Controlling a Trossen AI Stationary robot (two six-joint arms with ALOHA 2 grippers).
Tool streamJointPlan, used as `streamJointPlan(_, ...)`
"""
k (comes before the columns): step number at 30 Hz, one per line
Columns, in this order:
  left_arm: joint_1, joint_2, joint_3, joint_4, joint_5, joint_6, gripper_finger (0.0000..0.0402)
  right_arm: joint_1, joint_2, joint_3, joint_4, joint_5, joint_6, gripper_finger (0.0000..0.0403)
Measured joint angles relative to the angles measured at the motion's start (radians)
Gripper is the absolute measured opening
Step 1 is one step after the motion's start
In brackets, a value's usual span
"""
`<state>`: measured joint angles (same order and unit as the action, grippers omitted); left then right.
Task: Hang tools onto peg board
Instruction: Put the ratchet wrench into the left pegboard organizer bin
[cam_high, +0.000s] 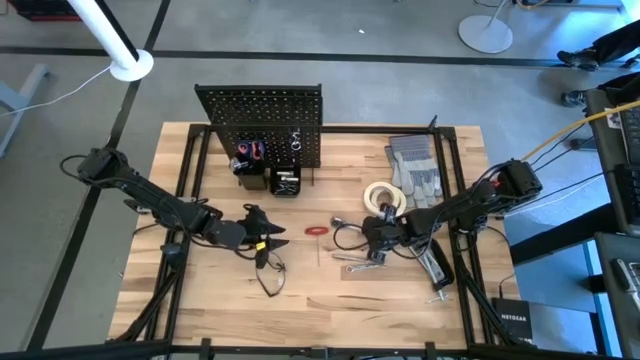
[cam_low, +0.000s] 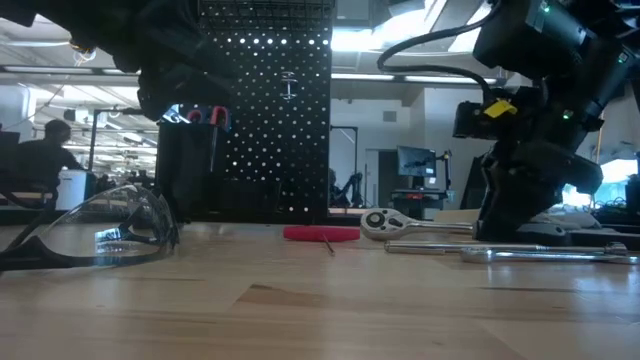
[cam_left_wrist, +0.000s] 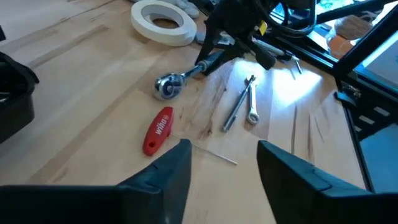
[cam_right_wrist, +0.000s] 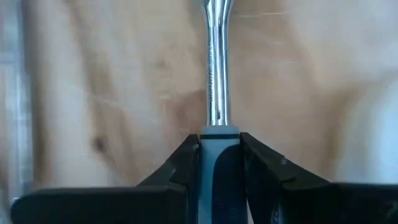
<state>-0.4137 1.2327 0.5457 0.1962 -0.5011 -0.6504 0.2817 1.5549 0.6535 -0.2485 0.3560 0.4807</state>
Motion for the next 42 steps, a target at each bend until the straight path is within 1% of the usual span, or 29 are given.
streamJointPlan(2,0.003,0.000,0.000,0.006,-0.003,-0.014,0.0189,-0.003,-0.035,-0.003,-0.014,0.029,-0.002,0.0089)
streamJointPlan(4,0.002,0.000,-0.001,0.014,-0.022,-0.030,0.0198,-0.004,-0.065,0.001,0.011,0.055,-0.008,0.0089)
streamJointPlan(7,-0.013,0.013,-0.001,0.063,-0.034,-0.045,0.0201,-0.002,-0.091,0.001,0.059,0.066,-0.030,0.0089)
streamJointPlan(9,-0.028,0.044,-0.001,0.119,-0.043,-0.045,0.0200,-0.001,-0.092,0.001,0.107,0.061,-0.055,0.0089)
streamJointPlan(12,-0.034,0.117,-0.001,0.236,-0.055,-0.044,0.0196,-0.001,-0.093,0.002,0.191,0.063,-0.084,0.0089)
streamJointPlan(16,-0.030,0.245,-0.001,0.413,-0.063,-0.029,0.0191,-0.001,-0.094,0.003,0.312,0.069,-0.128,0.0089)
streamJointPlan(20,-0.019,0.356,-0.001,0.591,-0.067,-0.021,0.0190,-0.001,-0.092,0.003,0.466,0.068,-0.154,0.0089)
streamJointPlan(24,0.007,0.443,0.000,0.817,-0.092,0.055,0.0190,-0.001,-0.068,0.004,0.644,0.068,-0.192,0.0089)
streamJointPlan(27,0.030,0.482,0.018,0.920,-0.093,0.126,0.0190,-0.001,-0.034,0.005,0.787,0.067,-0.215,0.0089)
streamJointPlan(31,0.058,0.494,0.056,0.948,-0.103,0.201,0.0190,-0.001,0.009,0.006,0.930,0.063,-0.233,0.0089)
streamJointPlan(35,0.079,0.494,0.093,0.967,-0.108,0.278,0.0190,-0.001,0.040,0.006,1.014,0.054,-0.246,0.0089)
streamJointPlan(38,0.094,0.493,0.117,0.971,-0.116,0.317,0.0190,-0.001,0.051,0.006,1.047,0.052,-0.250,0.0089)
streamJointPlan(42,0.101,0.492,0.132,0.977,-0.176,0.344,0.0187,-0.001,0.051,0.007,1.052,0.052,-0.255,0.0089)
